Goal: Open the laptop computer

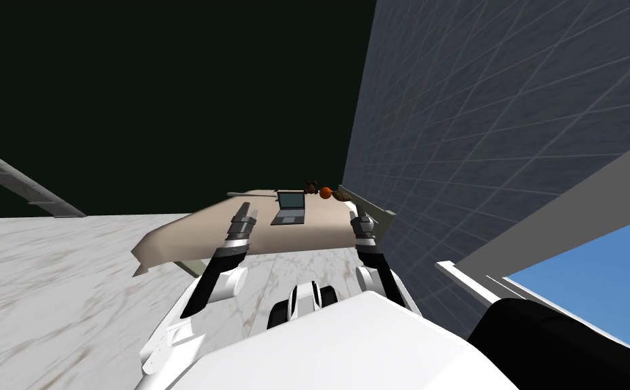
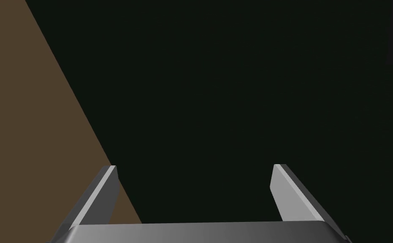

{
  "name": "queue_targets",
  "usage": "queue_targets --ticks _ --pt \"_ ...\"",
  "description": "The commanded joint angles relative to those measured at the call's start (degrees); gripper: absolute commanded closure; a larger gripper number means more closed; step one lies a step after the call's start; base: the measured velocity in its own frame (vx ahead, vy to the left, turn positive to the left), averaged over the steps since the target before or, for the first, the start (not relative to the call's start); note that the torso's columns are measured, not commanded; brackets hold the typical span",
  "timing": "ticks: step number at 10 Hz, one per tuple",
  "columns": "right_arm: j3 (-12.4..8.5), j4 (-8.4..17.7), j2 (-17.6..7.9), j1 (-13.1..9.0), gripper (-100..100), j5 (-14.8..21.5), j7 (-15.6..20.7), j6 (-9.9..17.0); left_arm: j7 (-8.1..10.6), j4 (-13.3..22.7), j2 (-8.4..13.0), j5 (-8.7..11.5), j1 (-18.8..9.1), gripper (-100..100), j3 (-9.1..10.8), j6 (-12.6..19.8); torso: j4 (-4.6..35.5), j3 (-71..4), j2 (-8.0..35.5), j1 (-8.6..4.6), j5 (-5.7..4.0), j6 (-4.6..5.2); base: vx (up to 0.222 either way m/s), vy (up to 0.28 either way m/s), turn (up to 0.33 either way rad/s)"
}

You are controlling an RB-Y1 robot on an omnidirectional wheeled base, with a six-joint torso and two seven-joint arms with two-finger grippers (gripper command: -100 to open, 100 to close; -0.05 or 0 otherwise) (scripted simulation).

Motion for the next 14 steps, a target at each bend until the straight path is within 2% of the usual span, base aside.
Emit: queue_targets --ticks 1,2,3,4,5,6,7,8,9,10,11,12,13,14 --pt "0.0 0.0 0.0 0.0 0 0.0 0.0 0.0 -0.93 3.4 1.0 0.1 -3.3 -100 -0.09 0.1 0.0 0.0 0.0 -0.03 -0.01 0.03 -0.005 0.027 -0.051" --pt "0.0 0.0 0.0 0.0 0 0.0 0.0 0.0 -1.68 5.8 1.8 0.3 -5.7 -100 -0.13 0.2 0.0 0.0 0.0 -0.05 -0.02 0.02 -0.008 0.036 -0.102" --pt "0.0 0.0 0.0 0.0 0 0.0 0.0 0.0 -1.68 6.2 1.8 0.3 -6.0 -100 -0.13 0.2 0.0 0.0 0.0 -0.01 -0.01 0.04 -0.006 0.033 -0.056" --pt "0.0 0.0 0.0 0.0 0 0.0 0.0 0.0 -2.42 8.5 2.7 0.4 -8.5 -100 -0.14 0.3 0.0 0.0 0.0 -0.01 0.00 0.01 -0.006 0.033 -0.087" --pt "0.0 0.0 0.0 0.0 0 0.0 0.0 0.0 -2.42 9.1 2.7 0.4 -8.7 -100 -0.14 0.3 0.0 0.0 0.0 0.00 0.00 0.04 -0.002 0.032 -0.047" --pt "0.0 0.0 0.0 0.0 0 0.0 0.0 0.0 -3.15 11.2 3.5 0.4 -10.9 -100 -0.13 0.5 0.0 0.0 0.0 -0.01 0.00 0.02 0.001 0.037 -0.089" --pt "0.0 0.0 0.0 0.0 0 0.0 0.0 0.0 -3.15 12.1 3.5 0.4 -11.4 -100 -0.13 0.5 0.0 0.0 0.0 0.01 0.00 0.04 -0.001 0.032 -0.061" --pt "0.0 0.0 0.0 0.0 0 0.0 0.0 0.0 -3.84 14.7 4.3 0.5 -14.1 -100 -0.08 0.6 0.0 0.0 0.0 -0.01 0.00 0.02 -0.002 0.037 -0.092" --pt "0.0 0.0 0.0 0.0 0 0.0 0.0 0.0 -3.84 15.2 4.3 0.5 -14.2 -100 -0.08 0.6 0.0 0.0 0.0 0.00 0.00 0.04 0.000 0.032 -0.057" --pt "0.0 0.0 0.0 0.0 0 0.0 0.0 0.0 -4.49 17.4 5.1 0.5 -16.7 -100 0.01 0.8 0.0 0.0 0.0 -0.01 0.00 0.01 -0.003 0.032 -0.097" --pt "0.0 0.0 0.0 0.0 0 0.0 0.0 0.0 -4.49 18.5 5.1 0.5 -17.0 -100 0.01 0.8 0.0 0.0 0.0 -0.02 -0.01 0.05 0.001 0.030 -0.049" --pt "0.0 0.0 0.0 0.0 0 0.0 0.0 0.0 -5.09 20.9 6.0 0.5 -19.6 -100 0.14 1.0 0.0 0.0 0.0 -0.01 0.00 0.01 0.007 0.035 -0.080" --pt "0.0 0.0 0.0 0.0 0 0.0 0.0 0.0 -5.09 21.8 6.0 0.5 -19.7 -100 0.14 1.0 0.0 0.0 0.0 0.01 0.00 0.04 0.005 0.031 -0.057" --pt "0.0 0.0 0.0 0.0 0 0.0 0.0 0.0 -5.62 24.1 6.8 0.4 -22.3 -100 0.32 1.2 0.0 0.0 0.0 -0.01 0.00 0.02 0.008 0.032 -0.100"
